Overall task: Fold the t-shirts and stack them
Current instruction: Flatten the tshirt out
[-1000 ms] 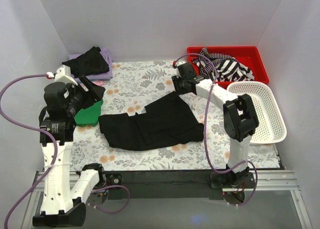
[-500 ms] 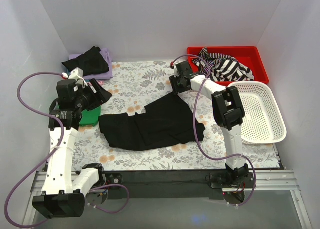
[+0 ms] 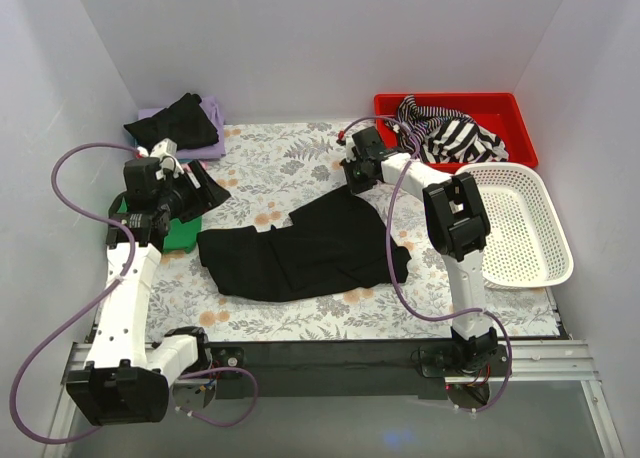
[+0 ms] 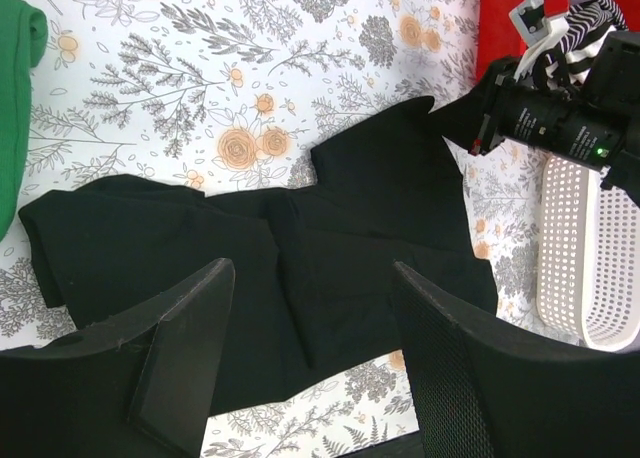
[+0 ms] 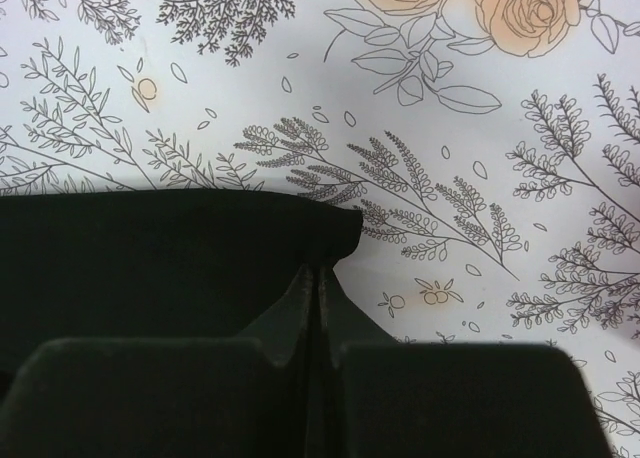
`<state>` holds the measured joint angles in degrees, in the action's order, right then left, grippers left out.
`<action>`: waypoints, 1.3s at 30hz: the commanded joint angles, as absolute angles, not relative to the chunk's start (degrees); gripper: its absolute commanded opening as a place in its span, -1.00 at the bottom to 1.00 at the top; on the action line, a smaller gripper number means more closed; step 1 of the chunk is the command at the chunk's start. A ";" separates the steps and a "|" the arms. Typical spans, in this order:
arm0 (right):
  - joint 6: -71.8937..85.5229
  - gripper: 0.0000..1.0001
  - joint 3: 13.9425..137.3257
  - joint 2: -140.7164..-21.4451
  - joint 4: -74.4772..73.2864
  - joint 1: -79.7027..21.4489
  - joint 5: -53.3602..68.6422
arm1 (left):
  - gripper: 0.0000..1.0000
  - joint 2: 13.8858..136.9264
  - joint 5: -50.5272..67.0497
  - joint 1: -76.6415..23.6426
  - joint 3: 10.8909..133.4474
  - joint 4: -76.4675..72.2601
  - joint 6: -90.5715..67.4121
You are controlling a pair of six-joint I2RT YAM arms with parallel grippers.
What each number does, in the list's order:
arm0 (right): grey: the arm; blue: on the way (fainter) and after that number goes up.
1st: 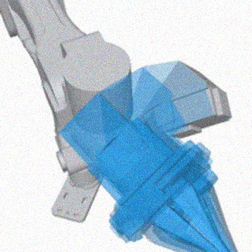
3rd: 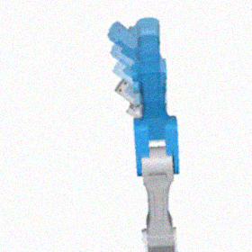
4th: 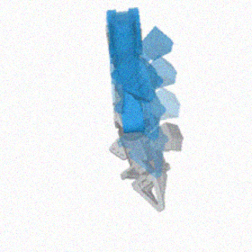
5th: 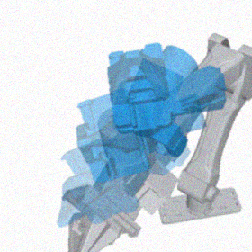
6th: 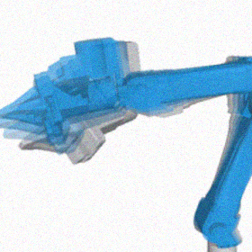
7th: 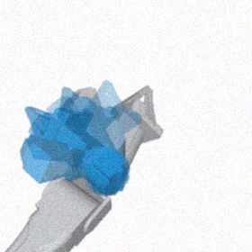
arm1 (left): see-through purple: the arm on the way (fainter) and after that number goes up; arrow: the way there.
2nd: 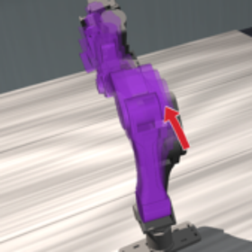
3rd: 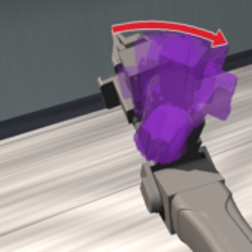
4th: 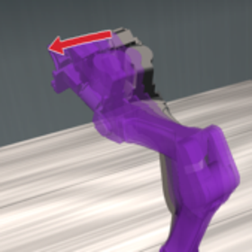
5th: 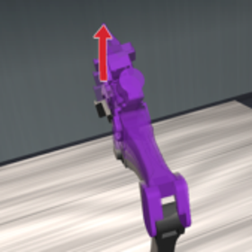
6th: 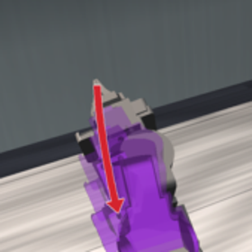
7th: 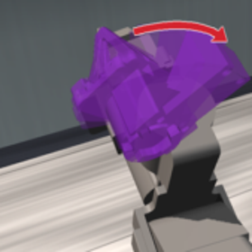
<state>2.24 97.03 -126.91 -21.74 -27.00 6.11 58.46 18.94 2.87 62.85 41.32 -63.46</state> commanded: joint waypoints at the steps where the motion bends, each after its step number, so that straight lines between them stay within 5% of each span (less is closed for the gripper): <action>1: 1.58 -0.97 99.23 -127.36 -24.61 -27.07 8.79 | 0.25 58.89 21.18 2.72 60.74 39.29 -62.67; 10: 2.02 -0.97 92.21 -102.01 -23.12 -27.33 2.56 | 0.18 66.00 22.41 2.81 61.70 39.38 -62.40; 21: 8.60 -0.97 59.71 -53.77 -22.49 -28.13 -11.76 | 0.17 68.54 28.99 2.81 59.34 35.25 -64.68; 26: 9.93 -0.97 57.22 -49.31 -26.36 -28.13 -8.64 | 0.15 72.84 37.15 0.89 54.24 29.29 -68.28; 32: 11.07 -0.97 61.07 -47.55 -25.58 -28.30 -1.07 | -0.08 81.55 31.73 -8.86 54.75 25.76 -70.22; 39: 11.08 -0.97 64.95 -45.62 -26.72 -28.39 6.23 | 0.07 91.40 27.34 -14.67 60.11 15.92 -75.14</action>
